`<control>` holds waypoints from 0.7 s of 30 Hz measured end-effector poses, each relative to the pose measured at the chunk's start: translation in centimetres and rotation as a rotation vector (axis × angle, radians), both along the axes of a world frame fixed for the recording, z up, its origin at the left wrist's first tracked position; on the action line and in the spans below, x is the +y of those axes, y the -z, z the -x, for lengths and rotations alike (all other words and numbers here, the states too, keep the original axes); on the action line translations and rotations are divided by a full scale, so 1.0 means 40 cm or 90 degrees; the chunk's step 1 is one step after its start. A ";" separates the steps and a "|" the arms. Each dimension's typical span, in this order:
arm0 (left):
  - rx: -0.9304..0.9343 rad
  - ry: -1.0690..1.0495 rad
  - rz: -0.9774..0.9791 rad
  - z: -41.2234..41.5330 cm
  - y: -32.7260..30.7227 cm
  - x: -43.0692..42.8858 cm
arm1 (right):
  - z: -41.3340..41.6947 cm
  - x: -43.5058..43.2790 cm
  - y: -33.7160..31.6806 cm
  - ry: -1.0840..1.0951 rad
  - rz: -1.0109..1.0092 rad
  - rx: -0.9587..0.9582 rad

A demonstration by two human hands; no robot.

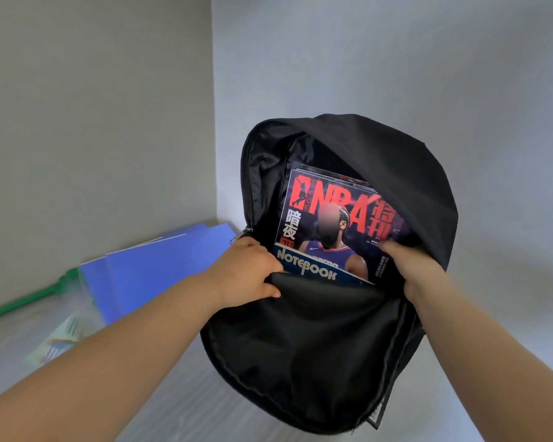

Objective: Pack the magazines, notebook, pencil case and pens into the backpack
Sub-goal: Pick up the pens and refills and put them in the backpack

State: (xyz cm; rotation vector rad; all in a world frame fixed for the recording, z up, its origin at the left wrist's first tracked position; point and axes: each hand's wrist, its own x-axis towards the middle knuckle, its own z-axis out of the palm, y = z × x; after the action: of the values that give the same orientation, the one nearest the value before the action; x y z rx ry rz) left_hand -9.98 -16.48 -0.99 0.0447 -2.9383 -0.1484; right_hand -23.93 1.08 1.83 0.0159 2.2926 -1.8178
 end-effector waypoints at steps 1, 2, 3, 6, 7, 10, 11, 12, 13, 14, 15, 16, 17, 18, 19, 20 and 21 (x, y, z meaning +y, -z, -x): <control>0.004 0.004 0.002 -0.002 0.003 0.002 | 0.009 -0.009 0.001 0.002 0.004 -0.026; 0.010 0.007 0.003 -0.004 0.004 0.003 | 0.017 -0.015 0.003 0.006 0.008 -0.035; 0.017 0.011 0.004 -0.008 0.006 0.002 | 0.024 -0.019 0.007 0.010 0.010 -0.033; 0.026 0.021 0.014 -0.016 0.011 -0.003 | 0.034 -0.027 0.023 0.008 -0.001 -0.004; 0.028 0.021 0.017 -0.017 0.013 -0.003 | 0.034 -0.029 0.028 0.001 -0.014 0.010; 0.043 0.022 0.016 -0.011 0.017 -0.006 | 0.037 -0.030 0.033 -0.043 -0.043 0.059; 0.046 0.021 0.013 -0.008 0.018 -0.007 | 0.038 -0.027 0.033 -0.059 -0.040 0.069; 0.048 0.019 0.009 -0.003 0.018 -0.009 | 0.038 -0.025 0.033 -0.074 -0.033 0.078; 0.048 0.016 0.005 0.001 0.018 -0.011 | 0.037 -0.023 0.033 -0.088 -0.029 0.093; 0.048 0.013 0.002 0.005 0.016 -0.013 | 0.033 -0.023 0.035 -0.102 -0.027 0.111; 0.048 0.012 0.000 0.007 0.016 -0.013 | 0.030 -0.023 0.038 -0.115 -0.024 0.125; 0.050 0.012 -0.002 0.009 0.016 -0.015 | 0.027 -0.025 0.043 -0.128 -0.018 0.127; 0.052 0.014 -0.002 0.009 0.016 -0.016 | 0.024 -0.026 0.046 -0.141 -0.011 0.113; 0.054 0.016 0.000 0.008 0.016 -0.016 | 0.021 -0.026 0.048 -0.155 -0.003 0.085; 0.057 0.018 -0.001 0.006 0.016 -0.017 | 0.021 -0.026 0.051 -0.167 0.005 0.056; 0.061 0.020 -0.004 0.005 0.016 -0.016 | 0.023 -0.024 0.053 -0.177 0.008 0.035; 0.063 0.021 -0.007 0.004 0.016 -0.016 | 0.025 -0.022 0.054 -0.184 0.000 0.030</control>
State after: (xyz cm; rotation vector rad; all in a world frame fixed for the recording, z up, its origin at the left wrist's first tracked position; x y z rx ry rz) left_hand -10.12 -17.13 -1.63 -0.0100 -2.8398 -0.1671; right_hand -24.93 0.20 -0.34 -0.3432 2.1892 -1.6862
